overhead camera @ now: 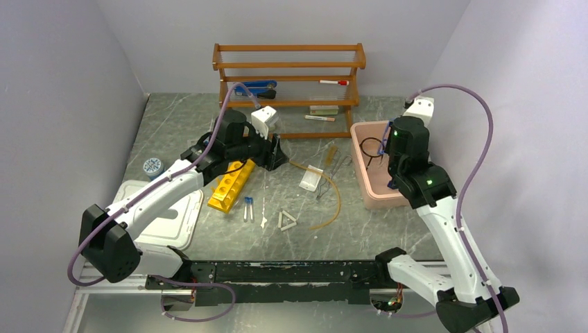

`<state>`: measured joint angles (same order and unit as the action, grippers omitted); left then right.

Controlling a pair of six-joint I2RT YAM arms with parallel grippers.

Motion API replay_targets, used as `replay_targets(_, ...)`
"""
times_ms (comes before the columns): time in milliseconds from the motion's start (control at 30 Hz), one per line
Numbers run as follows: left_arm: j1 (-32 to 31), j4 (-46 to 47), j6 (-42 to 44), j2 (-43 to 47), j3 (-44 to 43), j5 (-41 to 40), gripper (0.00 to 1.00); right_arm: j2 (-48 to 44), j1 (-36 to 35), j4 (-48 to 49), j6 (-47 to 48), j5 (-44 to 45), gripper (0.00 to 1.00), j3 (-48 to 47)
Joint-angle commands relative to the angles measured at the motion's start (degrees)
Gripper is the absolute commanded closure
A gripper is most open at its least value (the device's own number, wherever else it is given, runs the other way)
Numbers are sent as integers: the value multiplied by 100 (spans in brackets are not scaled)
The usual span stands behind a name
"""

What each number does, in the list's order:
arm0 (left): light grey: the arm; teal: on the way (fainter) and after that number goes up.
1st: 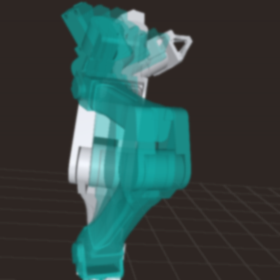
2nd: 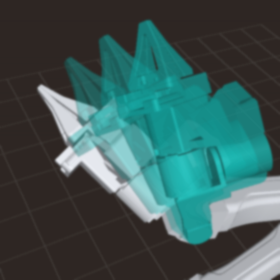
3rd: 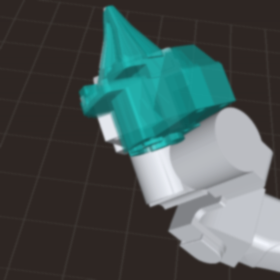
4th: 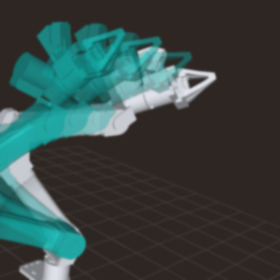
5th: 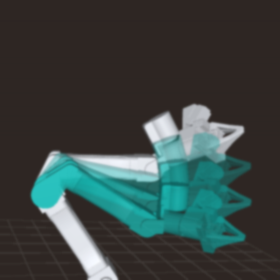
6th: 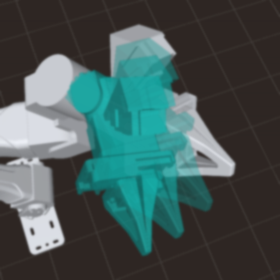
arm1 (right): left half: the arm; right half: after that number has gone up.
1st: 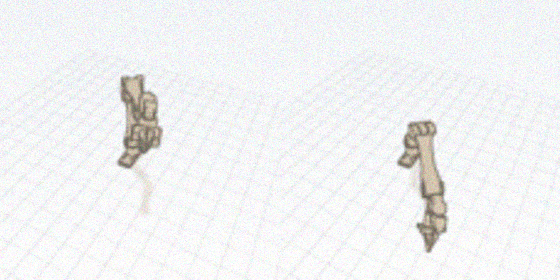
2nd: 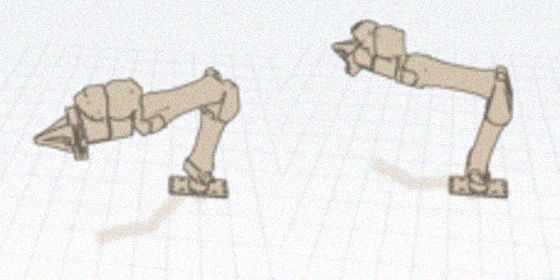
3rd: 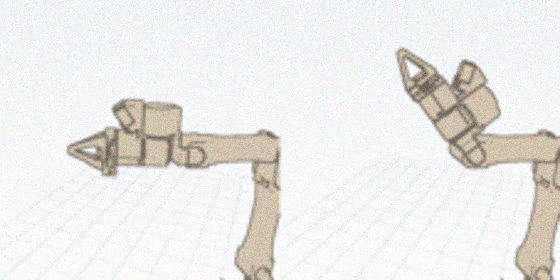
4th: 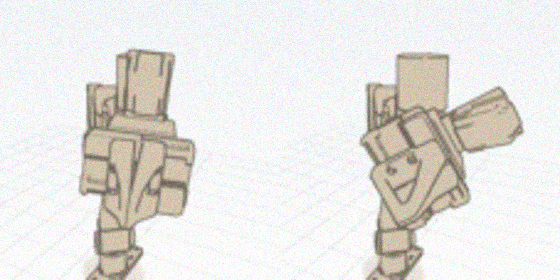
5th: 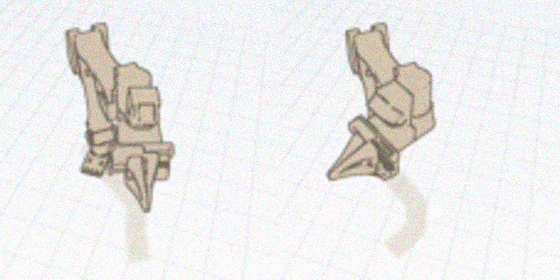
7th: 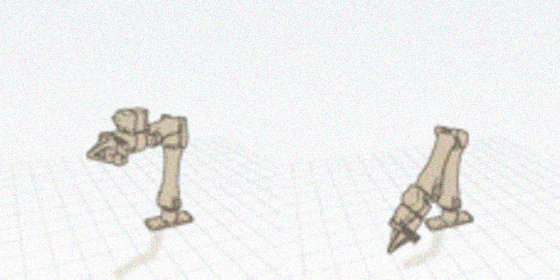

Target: Organize the chemistry lab equipment

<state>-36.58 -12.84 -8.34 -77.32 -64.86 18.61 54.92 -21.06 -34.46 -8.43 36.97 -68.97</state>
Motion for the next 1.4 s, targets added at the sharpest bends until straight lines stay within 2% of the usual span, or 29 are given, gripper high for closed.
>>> replay_targets(0, 28, 5, -35, 24, -4, 2, 34, 65, 67, -533, 306, 937, 100, 23)
replay_targets(133, 28, 35, -104, 25, 73, 65, 34, 215, 145, -688, 460, 1161, 100, 350)
replay_targets(367, 28, 54, -154, -2, 153, 109, 35, 683, 389, -295, 729, 1198, 100, 962)
replay_targets(667, 28, -27, -229, -73, 123, 79, 35, 1666, 750, 892, 1397, 1206, 100, 1407)
replay_targets(900, 28, -356, -285, -125, -130, 199, 36, 1975, 1303, 2269, 1922, 576, 100, 1891)
replay_targets(1100, 28, -322, -320, -44, -76, 155, 36, 2219, 1726, 2973, 2090, -121, 87, 1971)
replay_targets(1300, 28, -346, -291, 32, -7, 78, 36, 2456, 2015, 2909, 1827, -808, 77, 1651)
replay_targets(1367, 28, -342, -299, 51, 23, 57, 36, 2494, 2026, 2833, 1684, -913, 76, 1570)
